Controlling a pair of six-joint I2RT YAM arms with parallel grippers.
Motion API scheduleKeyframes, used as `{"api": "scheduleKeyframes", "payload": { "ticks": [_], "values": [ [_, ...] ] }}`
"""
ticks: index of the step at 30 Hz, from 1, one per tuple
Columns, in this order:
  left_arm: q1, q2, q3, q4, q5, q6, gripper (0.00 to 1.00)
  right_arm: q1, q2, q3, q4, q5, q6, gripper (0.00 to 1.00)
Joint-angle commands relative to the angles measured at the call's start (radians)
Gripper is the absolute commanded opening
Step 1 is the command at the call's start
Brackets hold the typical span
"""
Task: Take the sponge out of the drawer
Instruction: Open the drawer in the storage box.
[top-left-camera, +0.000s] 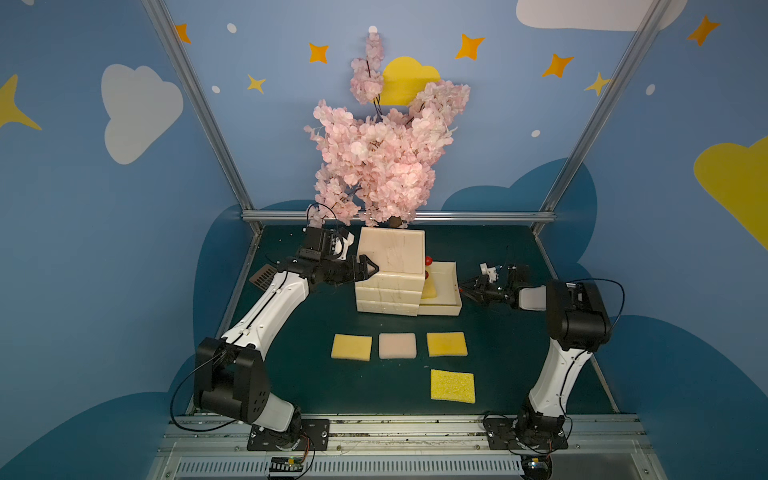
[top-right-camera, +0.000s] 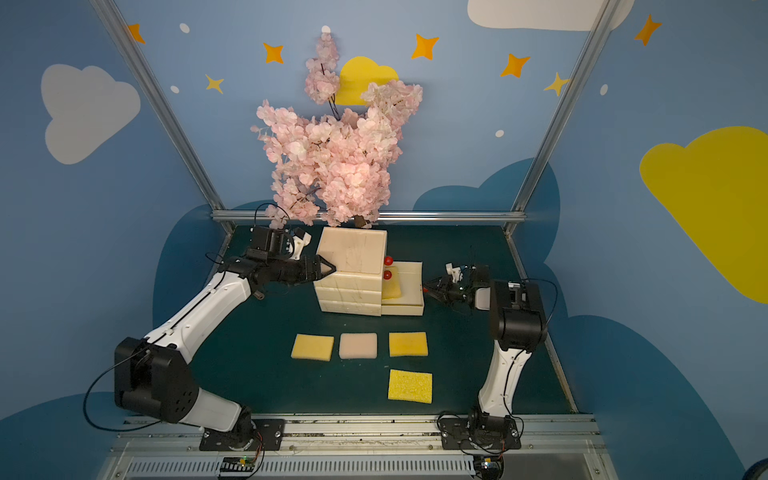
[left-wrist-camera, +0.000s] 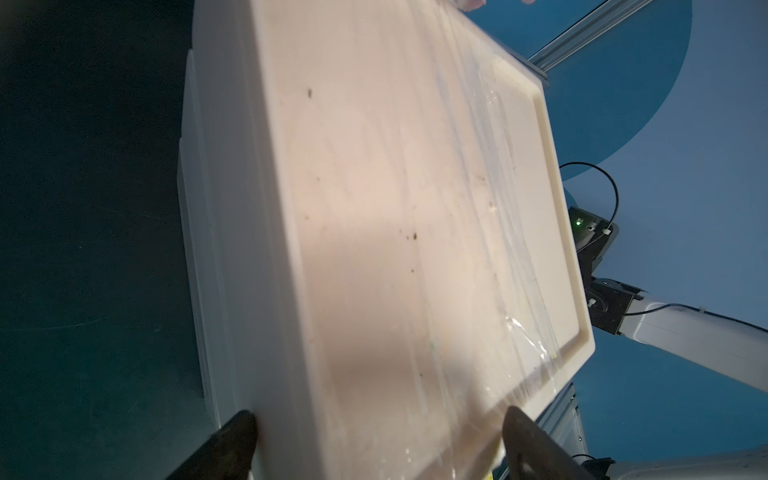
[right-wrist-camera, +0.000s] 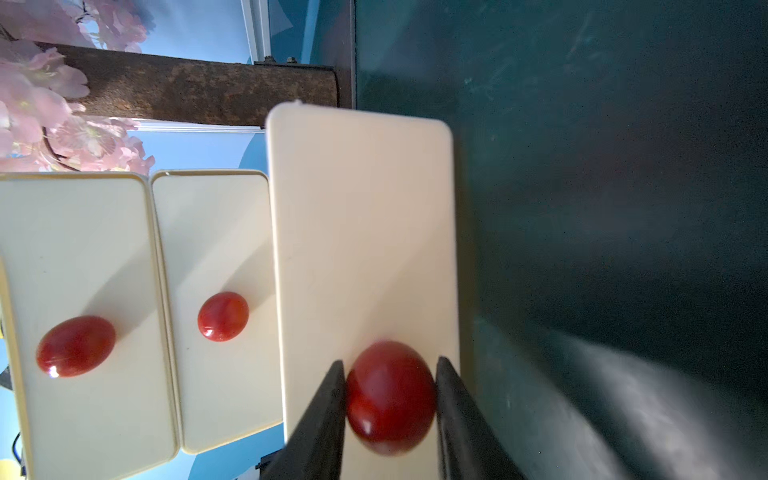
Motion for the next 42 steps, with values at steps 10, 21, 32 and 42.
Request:
{"api": "scheduleKeyframes", "payload": {
  "ticks": [10,21,32,42],
  "values": [
    [-0.009,-0.021,0.007,-0.01,0.031,0.013,0.93,0.003,-0.196,0.167,-0.503,0.283,-0.257,0.43],
    [-0.009,-0.033,0.005,-0.009,0.035,0.015,0.96,0.159,-0.413,0.217,-0.737,0.639,-0.429,0.45],
    [-0.003,-0.069,0.004,-0.007,0.027,0.036,1.0,0.355,-0.39,0.295,-0.809,0.824,-0.525,0.55],
    [-0.001,-0.074,0.003,-0.006,0.031,0.037,1.0,0.421,-0.24,0.321,-0.749,0.754,-0.493,0.58]
  ]
}}
